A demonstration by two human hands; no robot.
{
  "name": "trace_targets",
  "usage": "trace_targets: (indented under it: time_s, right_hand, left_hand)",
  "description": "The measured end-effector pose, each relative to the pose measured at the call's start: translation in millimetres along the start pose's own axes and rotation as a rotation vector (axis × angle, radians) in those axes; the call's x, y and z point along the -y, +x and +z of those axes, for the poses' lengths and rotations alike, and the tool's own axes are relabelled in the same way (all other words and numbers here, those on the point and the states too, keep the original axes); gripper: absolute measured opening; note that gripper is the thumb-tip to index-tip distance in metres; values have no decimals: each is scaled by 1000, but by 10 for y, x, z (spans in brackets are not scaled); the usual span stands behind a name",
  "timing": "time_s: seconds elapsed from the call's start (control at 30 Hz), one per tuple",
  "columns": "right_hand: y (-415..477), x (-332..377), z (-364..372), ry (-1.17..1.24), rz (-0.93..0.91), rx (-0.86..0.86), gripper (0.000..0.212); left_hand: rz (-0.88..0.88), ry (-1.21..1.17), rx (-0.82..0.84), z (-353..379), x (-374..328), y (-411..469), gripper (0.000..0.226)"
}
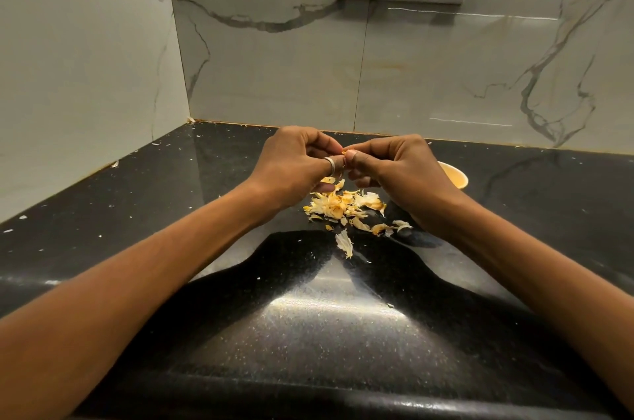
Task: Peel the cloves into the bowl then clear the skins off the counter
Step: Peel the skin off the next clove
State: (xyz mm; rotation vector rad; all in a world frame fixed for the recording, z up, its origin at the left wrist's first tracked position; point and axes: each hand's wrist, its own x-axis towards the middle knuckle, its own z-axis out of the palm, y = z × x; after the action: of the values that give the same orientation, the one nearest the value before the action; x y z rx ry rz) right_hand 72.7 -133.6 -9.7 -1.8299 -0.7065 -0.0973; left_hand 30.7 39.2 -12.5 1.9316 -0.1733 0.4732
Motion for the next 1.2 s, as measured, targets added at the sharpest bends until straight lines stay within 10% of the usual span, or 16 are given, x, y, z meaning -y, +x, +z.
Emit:
trace_targets:
  time_s: [0.43, 1.2]
  right_hand:
    - [-14, -16, 6, -709, -501, -124, 13]
    - [-19, -8, 32, -847, -487, -31, 23]
  left_hand:
    - [9, 102, 12, 16, 14, 14, 18]
    - [5, 245, 85, 26, 53, 6, 9]
